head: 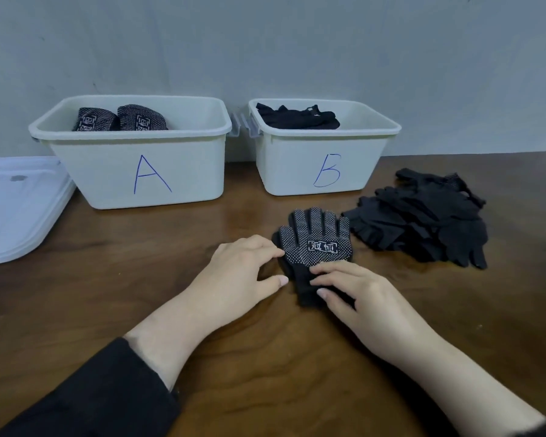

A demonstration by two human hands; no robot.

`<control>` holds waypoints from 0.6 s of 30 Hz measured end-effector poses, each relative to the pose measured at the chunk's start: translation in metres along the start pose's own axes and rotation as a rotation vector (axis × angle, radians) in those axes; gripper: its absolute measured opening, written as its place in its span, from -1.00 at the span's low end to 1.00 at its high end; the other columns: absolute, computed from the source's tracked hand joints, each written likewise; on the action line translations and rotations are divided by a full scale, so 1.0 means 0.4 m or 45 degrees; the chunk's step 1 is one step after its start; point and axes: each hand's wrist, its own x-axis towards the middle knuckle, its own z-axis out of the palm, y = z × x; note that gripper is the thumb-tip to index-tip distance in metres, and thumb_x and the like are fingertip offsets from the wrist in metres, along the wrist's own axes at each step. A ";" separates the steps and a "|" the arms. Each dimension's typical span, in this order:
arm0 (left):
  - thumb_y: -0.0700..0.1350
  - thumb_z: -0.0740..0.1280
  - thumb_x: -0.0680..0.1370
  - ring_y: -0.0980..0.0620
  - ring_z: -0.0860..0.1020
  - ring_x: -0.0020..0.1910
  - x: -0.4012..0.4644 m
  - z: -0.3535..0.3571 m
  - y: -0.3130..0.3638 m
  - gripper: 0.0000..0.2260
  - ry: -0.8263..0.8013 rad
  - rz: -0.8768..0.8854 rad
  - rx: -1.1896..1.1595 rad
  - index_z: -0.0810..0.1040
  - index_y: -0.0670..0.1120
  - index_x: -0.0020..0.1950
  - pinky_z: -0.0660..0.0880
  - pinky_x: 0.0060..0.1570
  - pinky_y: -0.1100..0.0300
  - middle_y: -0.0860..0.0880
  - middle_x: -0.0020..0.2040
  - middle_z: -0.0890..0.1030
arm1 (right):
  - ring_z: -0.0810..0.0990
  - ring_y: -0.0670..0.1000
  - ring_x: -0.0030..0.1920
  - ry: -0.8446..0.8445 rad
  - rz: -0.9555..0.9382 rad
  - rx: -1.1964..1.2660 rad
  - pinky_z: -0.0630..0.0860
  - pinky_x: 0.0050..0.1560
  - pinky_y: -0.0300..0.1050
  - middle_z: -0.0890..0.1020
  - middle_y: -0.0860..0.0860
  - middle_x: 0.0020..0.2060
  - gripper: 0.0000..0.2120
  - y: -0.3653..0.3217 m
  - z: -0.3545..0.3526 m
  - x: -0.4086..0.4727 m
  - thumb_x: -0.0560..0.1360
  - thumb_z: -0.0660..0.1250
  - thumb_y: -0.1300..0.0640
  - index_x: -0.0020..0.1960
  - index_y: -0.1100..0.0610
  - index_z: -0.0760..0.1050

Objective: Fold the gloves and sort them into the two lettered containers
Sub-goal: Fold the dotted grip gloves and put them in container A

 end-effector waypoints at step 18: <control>0.16 0.19 0.60 0.22 0.36 0.28 -0.011 -0.012 0.025 -0.69 0.109 0.239 -0.002 0.54 0.15 0.28 0.25 0.35 0.12 0.22 0.25 0.43 | 0.43 -0.21 0.34 -0.141 -0.113 0.015 0.33 0.40 -0.22 0.46 -0.36 0.24 -0.59 0.063 -0.055 -0.037 0.50 0.33 -0.26 0.28 -0.13 0.59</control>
